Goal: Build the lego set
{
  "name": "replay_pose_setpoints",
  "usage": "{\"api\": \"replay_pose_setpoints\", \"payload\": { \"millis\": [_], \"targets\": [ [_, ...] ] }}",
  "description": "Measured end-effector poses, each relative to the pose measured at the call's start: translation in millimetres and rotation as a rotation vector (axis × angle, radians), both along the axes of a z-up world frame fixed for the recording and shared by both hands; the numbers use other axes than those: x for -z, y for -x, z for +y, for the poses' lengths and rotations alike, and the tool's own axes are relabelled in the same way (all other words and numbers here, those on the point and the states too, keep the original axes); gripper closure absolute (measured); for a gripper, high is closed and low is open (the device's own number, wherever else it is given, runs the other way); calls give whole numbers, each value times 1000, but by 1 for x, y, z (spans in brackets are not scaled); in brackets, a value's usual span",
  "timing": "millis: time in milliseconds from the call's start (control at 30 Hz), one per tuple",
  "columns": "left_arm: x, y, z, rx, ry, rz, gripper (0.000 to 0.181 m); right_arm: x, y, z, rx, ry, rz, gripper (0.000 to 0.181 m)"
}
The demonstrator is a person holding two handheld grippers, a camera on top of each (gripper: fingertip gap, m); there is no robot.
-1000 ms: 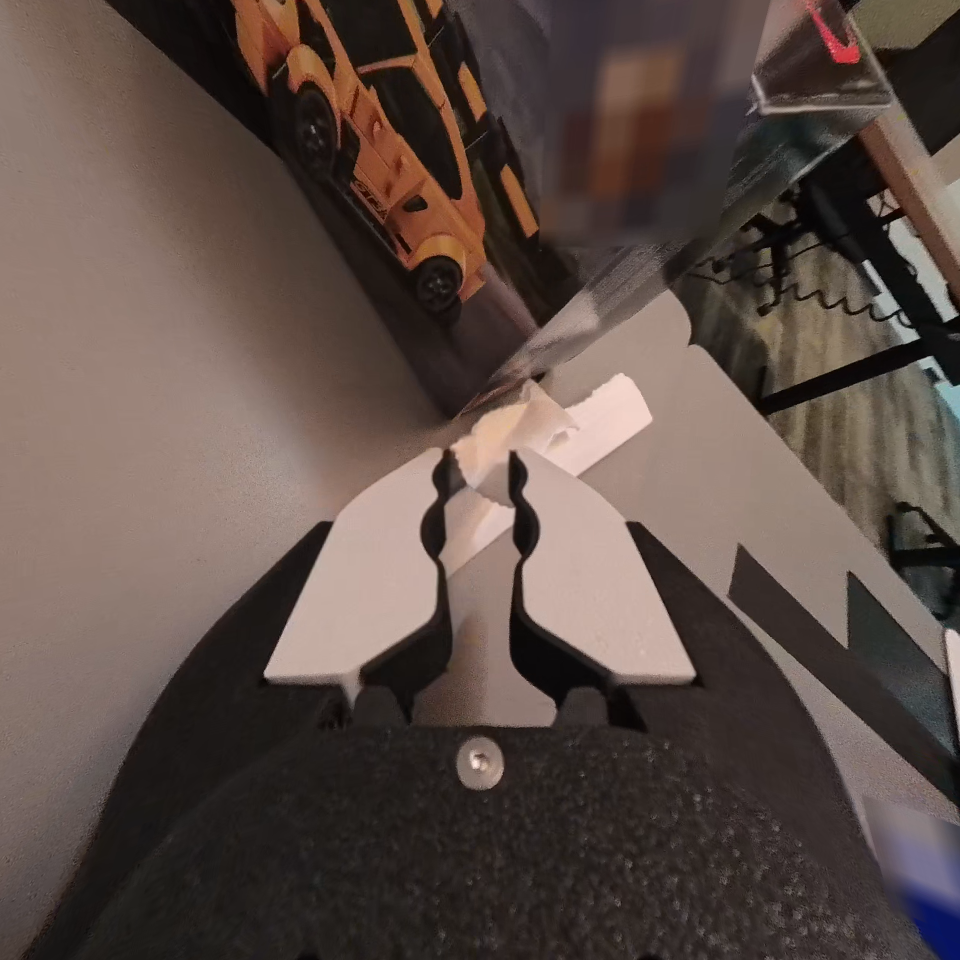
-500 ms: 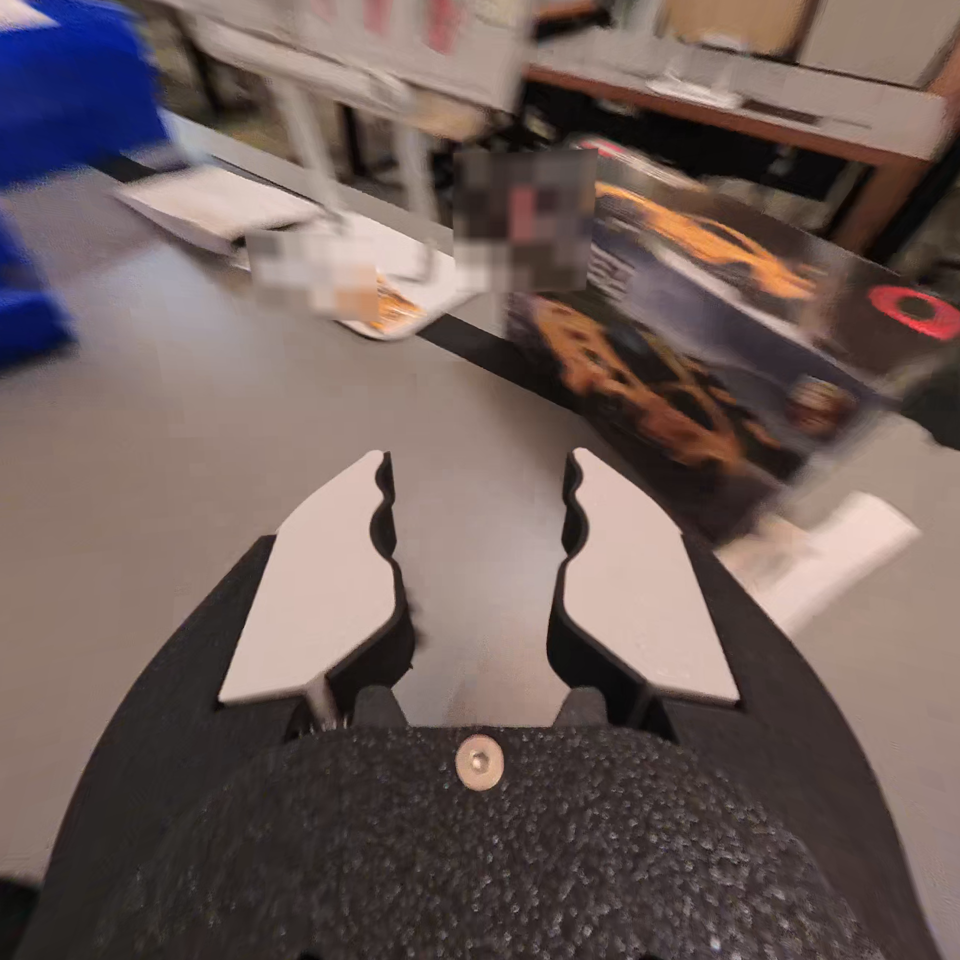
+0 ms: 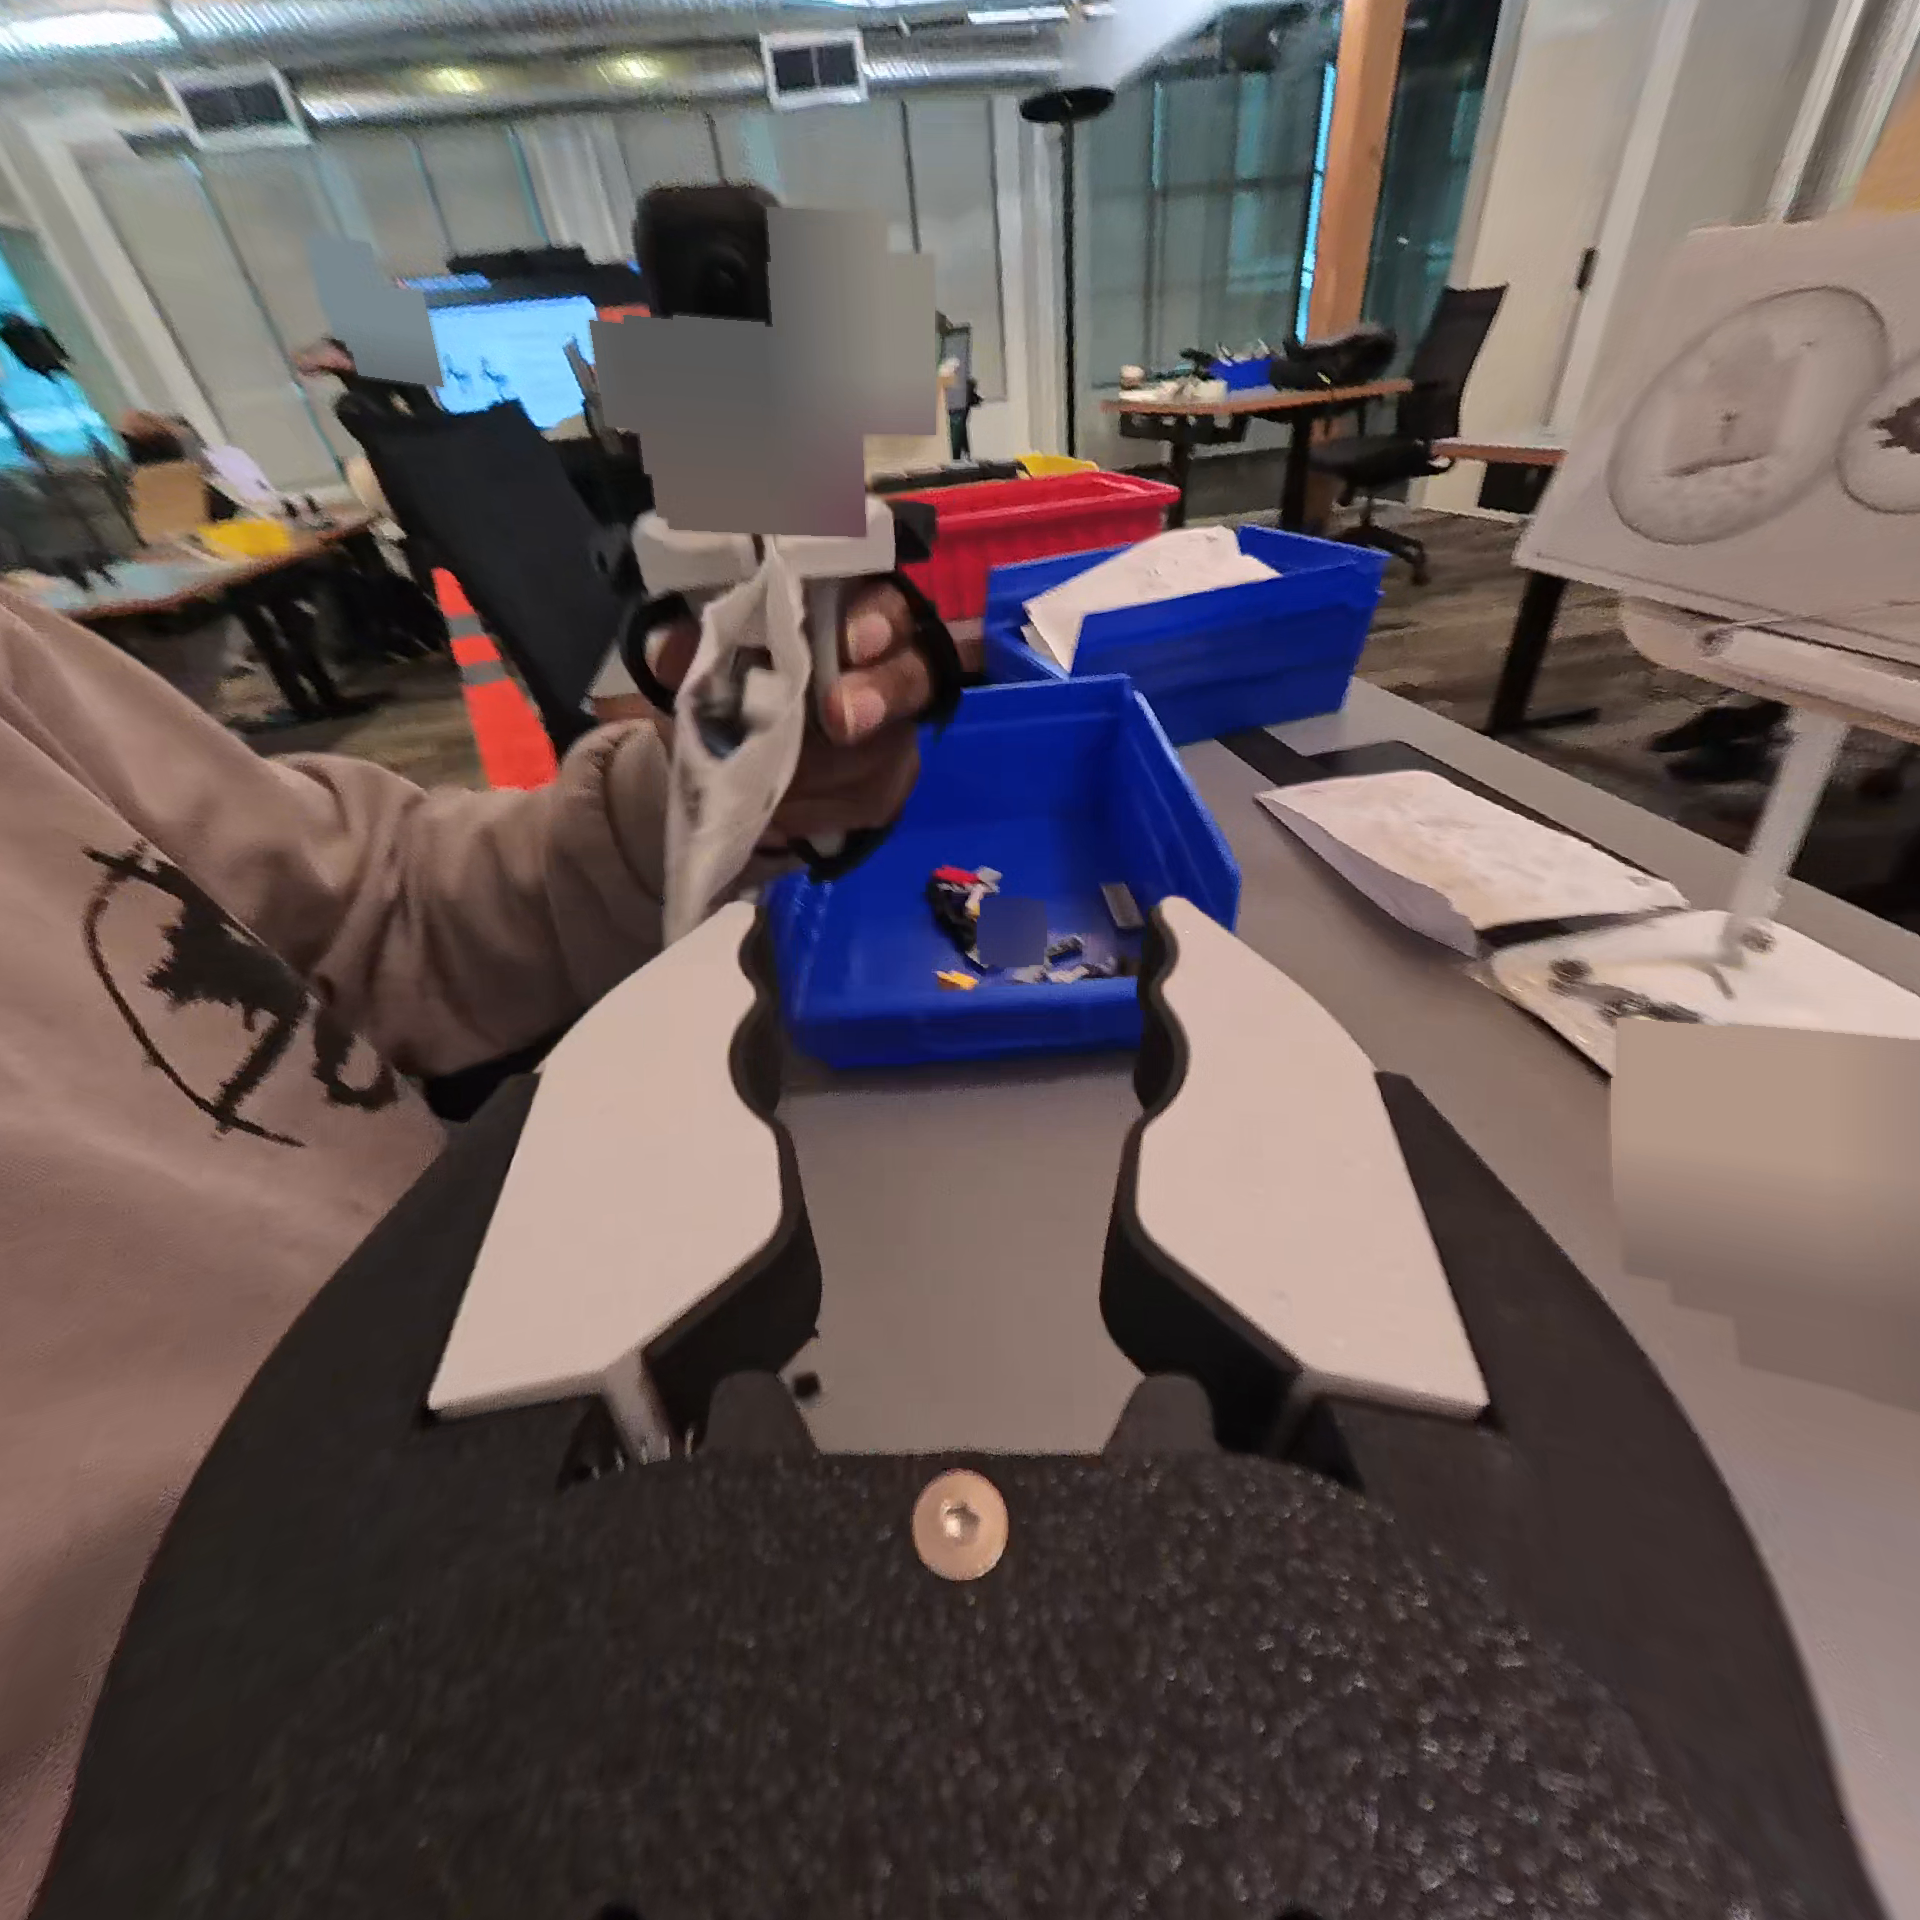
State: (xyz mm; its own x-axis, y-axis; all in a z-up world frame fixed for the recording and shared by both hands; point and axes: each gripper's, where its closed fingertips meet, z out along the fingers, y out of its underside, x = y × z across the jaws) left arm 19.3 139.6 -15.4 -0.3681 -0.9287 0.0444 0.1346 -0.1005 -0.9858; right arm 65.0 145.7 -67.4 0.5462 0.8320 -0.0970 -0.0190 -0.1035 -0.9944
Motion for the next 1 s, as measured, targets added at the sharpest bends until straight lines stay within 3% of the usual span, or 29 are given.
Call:
{"api": "replay_pose_setpoints", "payload": {
  "millis": [200,533,767,867,1000],
  "targets": [
    [-2,1,4,-32,-1,-31,181,-18,22,-17,-188,39,125,119],
    [6,-3,10,-33,10,-18,181,8,28,-33,-266,87,100,135],
    [10,-3,0,-31,-24,-3,181,22,38,-49,-339,77,3,134],
    [19,0,-9,-37,-56,24,181,24,34,-39,-253,48,-8,163],
    [32,5,-16,-68,-85,42,181,35,35,-35,-215,4,-89,175]
  ]
}}
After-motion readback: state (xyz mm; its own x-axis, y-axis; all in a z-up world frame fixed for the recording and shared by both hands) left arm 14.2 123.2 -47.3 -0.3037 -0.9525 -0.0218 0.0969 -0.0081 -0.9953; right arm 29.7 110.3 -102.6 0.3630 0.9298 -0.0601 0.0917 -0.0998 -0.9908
